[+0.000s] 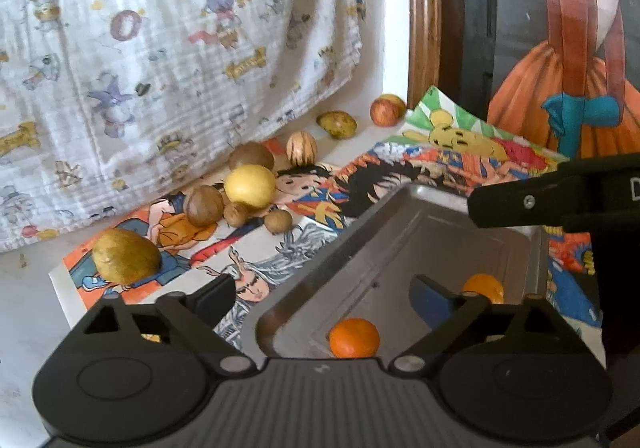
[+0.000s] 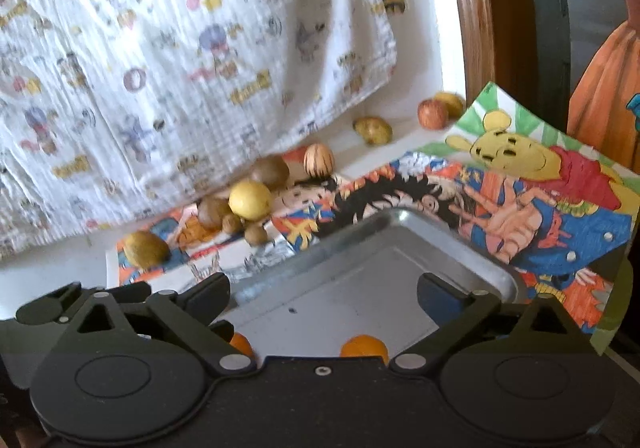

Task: Organize fruits
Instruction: 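Move both open tools from the tray back toward the fruit pile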

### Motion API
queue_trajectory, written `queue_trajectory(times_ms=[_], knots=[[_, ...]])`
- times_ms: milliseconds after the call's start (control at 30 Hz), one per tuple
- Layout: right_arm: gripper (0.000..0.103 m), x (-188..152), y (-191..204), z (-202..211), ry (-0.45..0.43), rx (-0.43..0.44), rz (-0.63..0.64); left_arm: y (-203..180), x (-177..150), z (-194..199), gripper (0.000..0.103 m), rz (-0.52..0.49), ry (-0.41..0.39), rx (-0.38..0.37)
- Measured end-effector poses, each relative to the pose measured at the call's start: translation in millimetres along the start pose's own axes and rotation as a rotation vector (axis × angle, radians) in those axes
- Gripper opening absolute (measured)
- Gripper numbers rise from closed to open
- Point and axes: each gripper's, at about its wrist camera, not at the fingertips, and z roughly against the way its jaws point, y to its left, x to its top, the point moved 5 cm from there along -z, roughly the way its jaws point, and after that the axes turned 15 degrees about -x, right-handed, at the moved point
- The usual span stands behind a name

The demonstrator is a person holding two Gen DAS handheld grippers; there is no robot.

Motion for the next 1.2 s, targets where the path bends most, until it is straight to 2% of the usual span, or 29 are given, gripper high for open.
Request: queue_trajectory(times_ms=[200, 333, 533, 733, 833, 933, 1200], knots=[[0.102, 10.2, 4.3, 22.0, -0.08, 0.009, -0.031, 12.8, 2.9, 18.3, 0.102, 0.054, -0.032, 0.015], [0.102, 16.0, 10.5, 36.5, -0.125, 0.053, -0.042, 26.3, 0.9, 32.9, 0.102, 0.103, -0.039, 0.042], [0.102, 15.9, 30.3, 52.6, -0.109, 0.13, -0.048, 43.1, -4.1, 63.1, 0.102, 0.13, -0.103, 0.048], [0.102, 14.8, 54.8, 75.8, -0.101, 0.186, -0.031, 49.9, -4.6, 97.4, 0.103, 0.082, -0.132, 0.149], [0.102, 15.6, 63.8, 90.9, -0.084, 0.207, -0.033, 56.6, -5.0, 117.7, 0.103, 0.127, -0.158, 0.12], [0.103, 14.6, 73.4, 112.0, -0.114, 0.207, 0.005, 63.6, -7.0, 135.1, 0.103, 0.156, -0.174, 0.129], [0.103, 8.4, 80.5, 140.4, -0.122, 0.272, -0.014, 65.1, -9.6, 169.6, 0.103, 0.131, -0.244, 0.158]])
